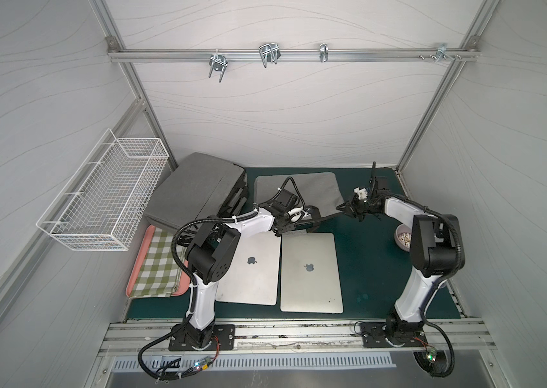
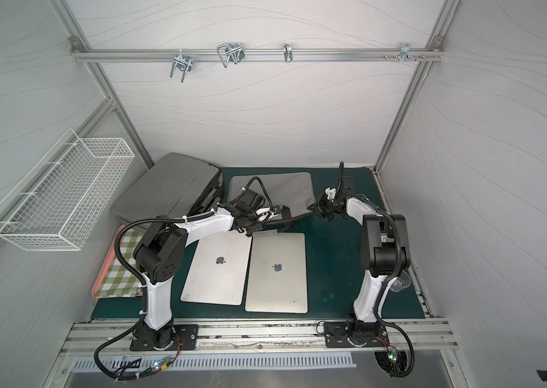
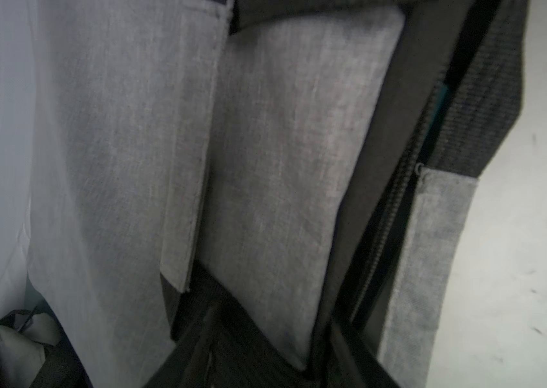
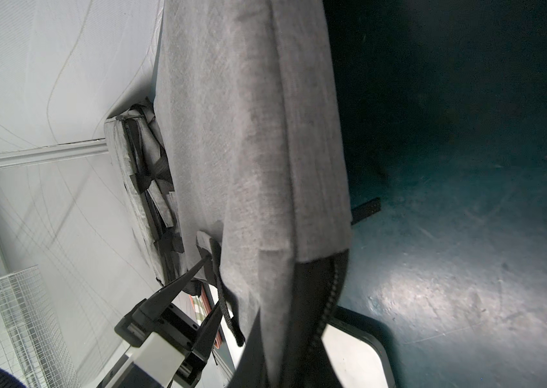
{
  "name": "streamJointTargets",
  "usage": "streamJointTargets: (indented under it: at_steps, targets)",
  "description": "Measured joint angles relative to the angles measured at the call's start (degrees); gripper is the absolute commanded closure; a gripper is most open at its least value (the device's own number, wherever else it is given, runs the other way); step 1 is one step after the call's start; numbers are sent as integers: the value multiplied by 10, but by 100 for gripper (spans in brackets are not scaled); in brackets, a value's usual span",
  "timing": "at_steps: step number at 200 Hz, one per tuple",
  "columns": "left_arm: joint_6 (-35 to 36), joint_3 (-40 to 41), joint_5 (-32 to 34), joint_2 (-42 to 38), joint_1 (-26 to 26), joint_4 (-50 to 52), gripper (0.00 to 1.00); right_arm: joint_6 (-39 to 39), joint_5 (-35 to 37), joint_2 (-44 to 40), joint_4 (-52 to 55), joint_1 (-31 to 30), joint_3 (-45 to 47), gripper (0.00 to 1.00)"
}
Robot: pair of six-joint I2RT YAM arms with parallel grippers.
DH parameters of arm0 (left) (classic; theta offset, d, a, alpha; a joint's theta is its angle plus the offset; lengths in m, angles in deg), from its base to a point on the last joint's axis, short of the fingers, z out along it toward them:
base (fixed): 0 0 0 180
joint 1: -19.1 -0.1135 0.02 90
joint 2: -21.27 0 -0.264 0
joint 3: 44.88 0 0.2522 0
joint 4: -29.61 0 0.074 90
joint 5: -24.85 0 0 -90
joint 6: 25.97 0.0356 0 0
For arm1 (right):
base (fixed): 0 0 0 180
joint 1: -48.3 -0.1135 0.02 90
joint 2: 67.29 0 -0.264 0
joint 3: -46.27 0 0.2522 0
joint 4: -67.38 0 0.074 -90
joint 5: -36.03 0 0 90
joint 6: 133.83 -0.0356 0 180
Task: Open the zippered laptop bag and take out the laptop
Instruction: Open the bag flap on the zippered laptop bag.
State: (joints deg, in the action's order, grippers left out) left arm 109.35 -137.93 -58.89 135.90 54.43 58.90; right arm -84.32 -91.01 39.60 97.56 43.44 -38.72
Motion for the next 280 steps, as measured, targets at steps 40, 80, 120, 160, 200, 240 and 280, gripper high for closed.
streamJointTargets:
  at_steps: [40, 80, 120, 160, 200, 240, 280]
  targets:
    - [8, -17, 4, 3, 3, 19, 84, 2, 0, 0, 0, 0, 0, 100]
    - [3, -27, 4, 3, 3, 36, 90, 10, 1, 1, 0, 0, 2, 100]
    - [-16, -70, 2, 3, 3, 97, 100, 14, 3, 1, -1, 0, 9, 77]
    - [-52, -143, 5, 9, 2, 174, 100, 24, 6, -11, -8, 4, 43, 45]
    - [-118, -218, -1, 33, 0, 226, 100, 11, 19, -117, -55, 13, 126, 34]
    - [-183, -321, -15, 67, -9, 305, 100, -56, 62, -296, -165, 5, 263, 32]
    - [-242, -372, -29, 75, -10, 333, 100, -186, 166, -350, -280, -98, 387, 35]
